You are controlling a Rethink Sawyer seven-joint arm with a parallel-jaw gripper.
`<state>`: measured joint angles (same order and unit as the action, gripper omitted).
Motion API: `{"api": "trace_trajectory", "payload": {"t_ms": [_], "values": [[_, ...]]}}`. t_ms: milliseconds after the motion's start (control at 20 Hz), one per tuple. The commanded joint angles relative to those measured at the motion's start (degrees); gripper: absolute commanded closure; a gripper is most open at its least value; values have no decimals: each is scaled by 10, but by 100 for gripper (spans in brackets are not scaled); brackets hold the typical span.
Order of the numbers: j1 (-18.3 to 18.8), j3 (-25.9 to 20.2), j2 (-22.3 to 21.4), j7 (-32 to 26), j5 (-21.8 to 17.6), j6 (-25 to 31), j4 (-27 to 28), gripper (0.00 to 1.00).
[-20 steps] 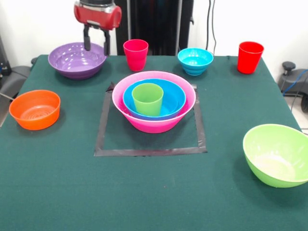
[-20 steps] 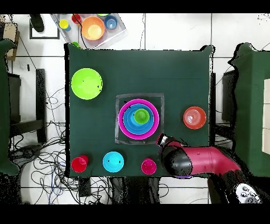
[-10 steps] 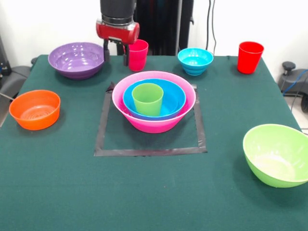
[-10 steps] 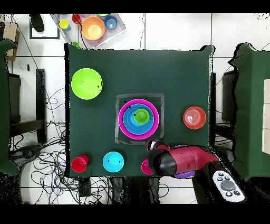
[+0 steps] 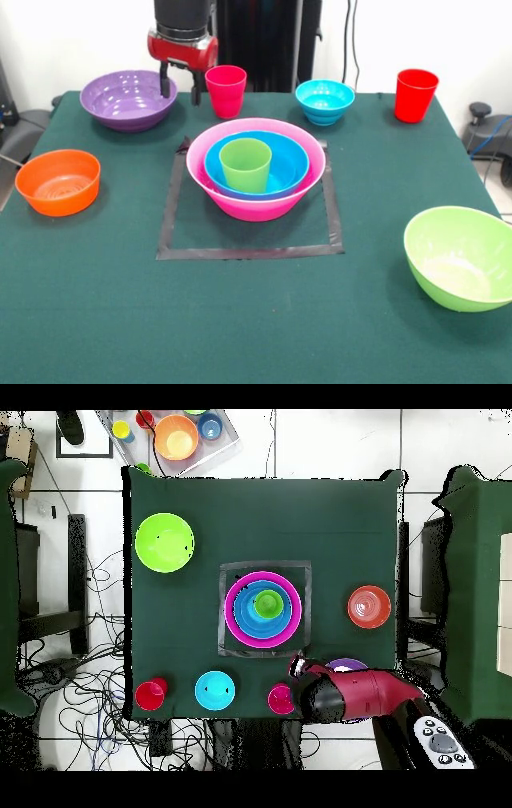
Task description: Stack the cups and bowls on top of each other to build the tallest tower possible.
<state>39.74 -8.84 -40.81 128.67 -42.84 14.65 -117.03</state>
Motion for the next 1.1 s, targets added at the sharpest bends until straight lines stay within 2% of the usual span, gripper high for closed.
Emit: {"api": "trace_trajectory", "payload": {"t_ms": [50, 550, 950, 1100], "values": [[-8, 4, 2, -14, -36, -4, 42, 0], [-62, 59, 80, 39, -50, -72, 88, 0], [-75, 97, 131, 30, -56, -124, 116, 0], [-77, 108, 136, 24, -56, -133, 116, 0]]}}
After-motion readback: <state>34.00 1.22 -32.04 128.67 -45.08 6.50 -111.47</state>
